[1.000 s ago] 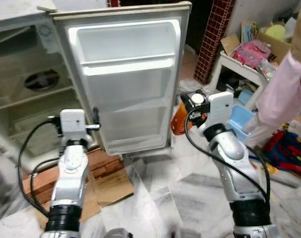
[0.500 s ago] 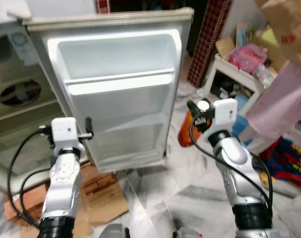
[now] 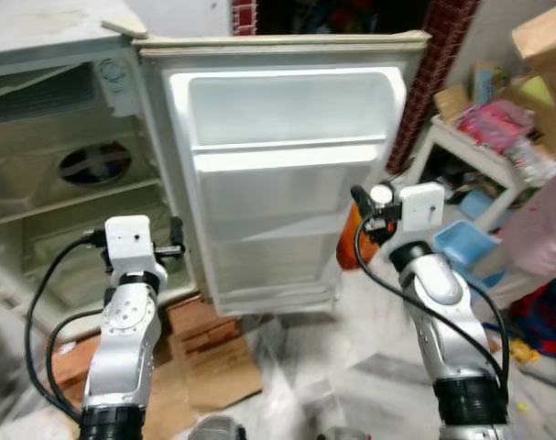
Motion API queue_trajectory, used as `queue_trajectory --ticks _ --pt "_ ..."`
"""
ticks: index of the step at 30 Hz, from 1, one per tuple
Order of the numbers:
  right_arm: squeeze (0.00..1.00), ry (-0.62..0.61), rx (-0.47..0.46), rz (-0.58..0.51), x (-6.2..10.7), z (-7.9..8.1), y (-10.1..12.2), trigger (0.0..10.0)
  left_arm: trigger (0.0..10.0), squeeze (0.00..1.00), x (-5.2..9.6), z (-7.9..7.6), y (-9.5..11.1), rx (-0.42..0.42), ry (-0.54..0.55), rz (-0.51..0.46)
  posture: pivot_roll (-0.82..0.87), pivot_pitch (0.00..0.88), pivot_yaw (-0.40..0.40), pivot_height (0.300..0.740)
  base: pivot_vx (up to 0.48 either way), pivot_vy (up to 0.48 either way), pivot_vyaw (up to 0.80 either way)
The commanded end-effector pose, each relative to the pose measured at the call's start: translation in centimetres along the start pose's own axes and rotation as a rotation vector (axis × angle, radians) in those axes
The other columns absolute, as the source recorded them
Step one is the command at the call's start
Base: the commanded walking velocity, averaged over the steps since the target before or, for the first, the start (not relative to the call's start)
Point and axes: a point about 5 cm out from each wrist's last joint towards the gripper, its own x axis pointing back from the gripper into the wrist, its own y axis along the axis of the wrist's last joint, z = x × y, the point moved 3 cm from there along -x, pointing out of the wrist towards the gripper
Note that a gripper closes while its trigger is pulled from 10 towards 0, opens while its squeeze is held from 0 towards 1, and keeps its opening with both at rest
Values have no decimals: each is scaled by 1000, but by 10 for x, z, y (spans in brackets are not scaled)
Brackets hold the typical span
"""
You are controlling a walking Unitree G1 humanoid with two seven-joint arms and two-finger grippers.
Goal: Restocking fridge
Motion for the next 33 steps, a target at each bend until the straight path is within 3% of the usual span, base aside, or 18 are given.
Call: queue_trajectory --ticks 1,16,20,33 --pt "0 -15 8 -40 -5 -5 9 10000 10000 0 1 -1 3 -13 -11 -17 17 3 2 740 0 0 800" --pt "0 -12 37 -76 -7 -2 16 10000 10000 0 -5 -11 6 -33 -50 -5 9 14 10 740 0 0 793" --pt "0 -16 37 -84 -7 -3 18 10000 10000 0 -6 -11 4 -38 -44 3 7 17 9 740 0 0 0" --pt "0 -19 31 -95 -5 -4 20 10000 10000 0 -7 -12 3 -18 -34 9 0 23 7 740 0 -464 0"
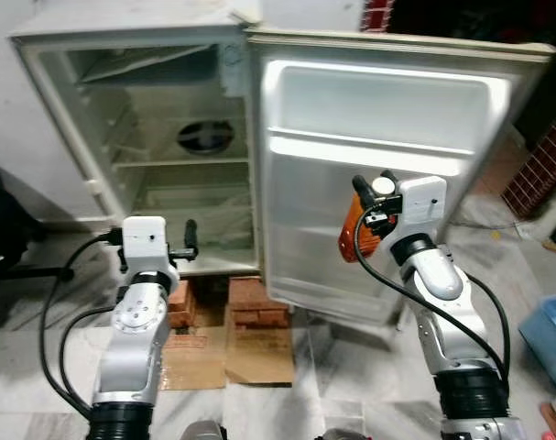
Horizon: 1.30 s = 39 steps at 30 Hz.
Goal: Restocking fridge
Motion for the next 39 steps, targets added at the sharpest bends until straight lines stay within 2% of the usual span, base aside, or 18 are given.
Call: queue_trajectory --ticks 1,17,27,36,39 --pt "0 7 -3 -69 -4 2 17 10000 10000 0 -1 7 -1 -14 16 6 -1 23 7 740 0 -368 0" --pt "0 12 -5 -67 -3 4 16 10000 10000 0 -1 13 1 57 45 -13 -1 18 6 740 0 -39 0" --pt "0 6 -4 -61 -3 3 14 10000 10000 0 -1 10 3 52 -4 -30 -1 15 7 740 0 468 0" --pt "0 0 -2 -68 -4 1 16 10000 10000 0 -1 4 5 10 -43 -44 -1 12 6 740 385 210 0" --pt "0 -8 -13 -66 -5 0 16 10000 10000 0 -1 3 5 26 -45 -44 -1 12 6 740 458 0 0"
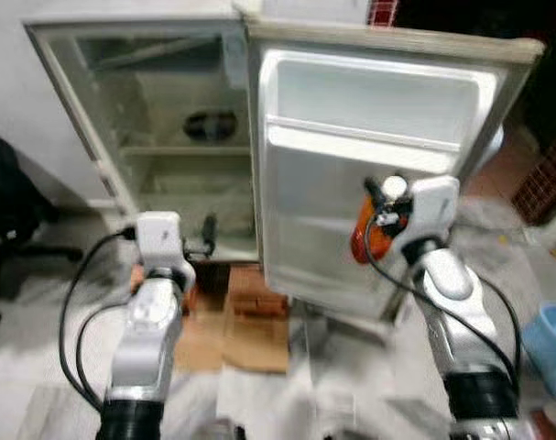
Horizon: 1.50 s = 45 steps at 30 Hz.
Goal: Restocking fridge
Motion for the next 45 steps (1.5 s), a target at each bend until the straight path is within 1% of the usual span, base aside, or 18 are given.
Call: queue_trajectory --ticks 1,3,5,6,7,11,13,16,22,23,24,25,27,30,33,35,39,45 --pt "0 14 -11 -55 -6 6 14 10000 10000 0 0 9 2 -5 28 -9 -1 12 6 740 465 0 0" --pt "0 11 -17 -53 -6 5 14 10000 10000 0 0 12 0 -30 37 6 -1 12 6 740 456 0 0" --pt "0 11 -15 -52 -5 6 14 10000 10000 0 0 11 2 10 35 -10 -3 15 7 740 431 0 0" --pt "0 11 -12 -52 -5 6 13 10000 10000 0 0 11 2 10 34 -9 -3 15 7 740 289 0 0" --pt "0 10 -10 -51 -5 5 13 10000 10000 0 0 10 0 -14 32 6 0 15 6 740 0 0 0" --pt "0 8 -10 -53 -5 5 14 10000 10000 0 1 9 0 -31 17 -1 -2 16 6 740 78 0 0" --pt "0 8 -11 -54 -6 5 14 10000 10000 0 1 9 0 -9 20 -3 -2 17 6 740 315 0 0" --pt "0 6 -12 -52 -6 5 14 10000 10000 0 0 7 2 -9 2 -14 -1 16 5 740 96 0 0" --pt "0 4 -12 -50 -6 5 13 10000 10000 0 1 8 1 -9 20 -9 -2 17 6 740 0 0 0" --pt "0 4 -11 -47 -4 5 13 10000 10000 0 2 7 0 23 8 -6 -1 17 5 740 0 0 0" --pt "0 4 -11 -47 -4 5 13 10000 10000 0 2 7 0 23 8 -6 -1 17 5 740 0 0 0" --pt "0 7 -10 -38 -2 6 11 10000 10000 0 3 7 0 35 -1 -5 -1 19 5 740 0 0 0" --pt "0 8 -10 -30 0 6 9 10000 10000 0 4 8 -1 22 3 0 -1 22 3 740 0 0 0" --pt "0 19 -17 17 5 9 1 10000 10000 0 6 9 -8 5 -6 40 -2 25 3 740 0 0 0" --pt "0 21 -22 49 12 10 -6 10000 10000 0 10 12 -15 -3 -1 70 -4 33 2 740 0 0 -781" --pt "0 16 -29 58 13 11 -7 10000 10000 0 7 10 -11 -22 -21 56 0 44 -2 740 0 0 -784" --pt "0 20 -22 66 15 13 -8 10000 10000 0 7 7 -10 -18 -47 68 -6 59 2 740 0 0 -713" --pt "0 32 -17 92 19 17 -11 10000 10000 0 11 1 -11 -17 -87 83 -8 78 3 740 0 0 0"
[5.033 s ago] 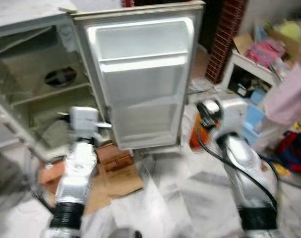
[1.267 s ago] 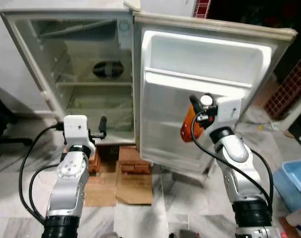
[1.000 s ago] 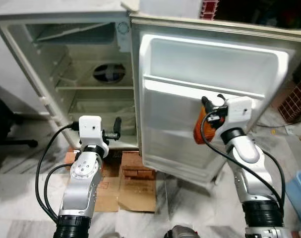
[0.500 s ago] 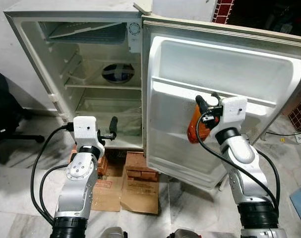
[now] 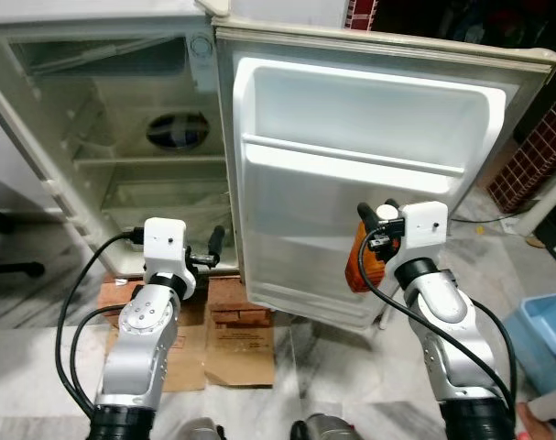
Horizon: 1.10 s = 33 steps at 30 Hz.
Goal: Restocking fridge
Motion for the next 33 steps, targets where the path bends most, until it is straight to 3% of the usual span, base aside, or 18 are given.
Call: queue_trajectory --ticks 1,7,19,33 --pt "0 19 11 -52 -2 5 14 10000 10000 0 4 1 -1 1 -9 10 -5 85 5 740 0 0 0" --pt "0 10 -5 -86 -5 6 17 10000 10000 0 12 2 -7 19 -2 23 5 70 7 740 0 0 0" --pt "0 34 -23 -97 -11 11 18 10000 10000 0 5 2 0 7 11 -2 4 67 -9 740 0 0 0" --pt "0 52 -20 -105 -14 15 18 10000 10000 0 2 0 3 7 14 -9 3 79 -9 658 0 0 0"
